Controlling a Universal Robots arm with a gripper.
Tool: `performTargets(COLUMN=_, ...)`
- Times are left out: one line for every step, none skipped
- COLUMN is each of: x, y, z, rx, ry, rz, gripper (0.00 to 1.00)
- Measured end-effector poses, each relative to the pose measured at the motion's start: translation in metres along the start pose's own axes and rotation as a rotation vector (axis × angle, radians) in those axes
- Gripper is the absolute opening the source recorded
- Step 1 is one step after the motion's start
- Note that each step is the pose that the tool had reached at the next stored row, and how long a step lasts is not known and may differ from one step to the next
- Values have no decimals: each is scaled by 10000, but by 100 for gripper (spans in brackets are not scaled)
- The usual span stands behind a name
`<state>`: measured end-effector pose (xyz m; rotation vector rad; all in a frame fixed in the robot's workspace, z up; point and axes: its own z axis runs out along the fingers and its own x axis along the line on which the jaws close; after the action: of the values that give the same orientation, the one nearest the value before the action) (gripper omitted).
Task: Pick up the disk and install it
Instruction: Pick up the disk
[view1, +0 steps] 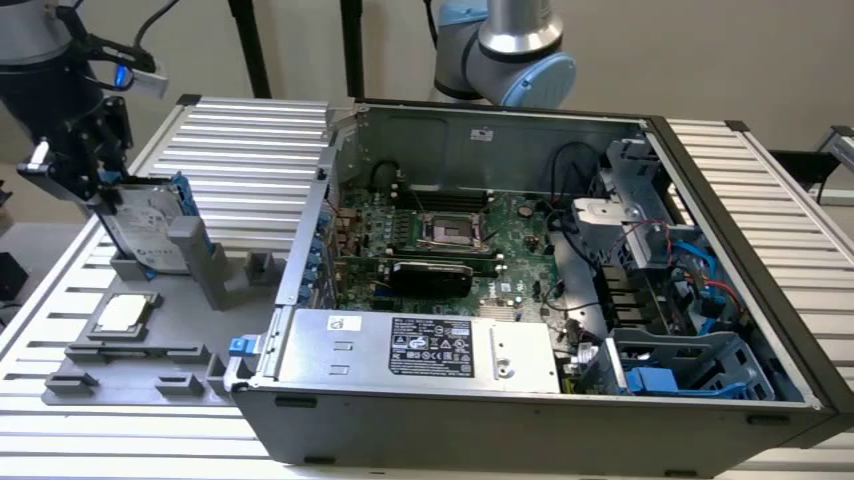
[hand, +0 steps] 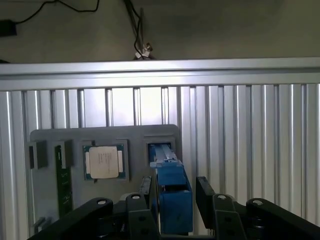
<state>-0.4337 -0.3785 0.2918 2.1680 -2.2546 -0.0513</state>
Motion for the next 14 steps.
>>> performTargets(x=0, y=1, z=4, rx=10, ry=1, rz=0, gripper=48)
performTargets(x=0, y=2, z=7, rx=19, ry=2, rz=0, gripper=48)
performTargets(x=0, y=3, z=10, rx=25, ry=4, rz=-1, gripper=48)
performTargets(x=0, y=4, z=12, rx=30, ry=5, rz=1, gripper=48)
performTargets(x=1, y=4, z=14, rx=33, ry=6, rz=1, gripper=48)
performTargets(x=1, y=5, z=15, rx=33, ry=8, rz=2, gripper=48)
performTargets(x=2, y=5, z=16, rx=35, ry=10, rz=3, gripper=48)
performTargets(x=2, y=6, z=18, rx=36, ry=13, rz=4, gripper=48)
performTargets(x=3, y=6, z=19, rx=36, ry=16, rz=6, gripper=48)
performTargets(x=3, y=7, z=20, rx=36, ry=20, rz=7, gripper=48)
performTargets(x=4, y=7, z=21, rx=36, ry=23, rz=8, gripper=46)
performTargets(x=4, y=7, z=21, rx=35, ry=25, rz=9, gripper=46)
performTargets(x=5, y=7, z=22, rx=35, ry=28, rz=9, gripper=46)
performTargets(x=6, y=7, z=24, rx=37, ry=29, rz=9, gripper=39)
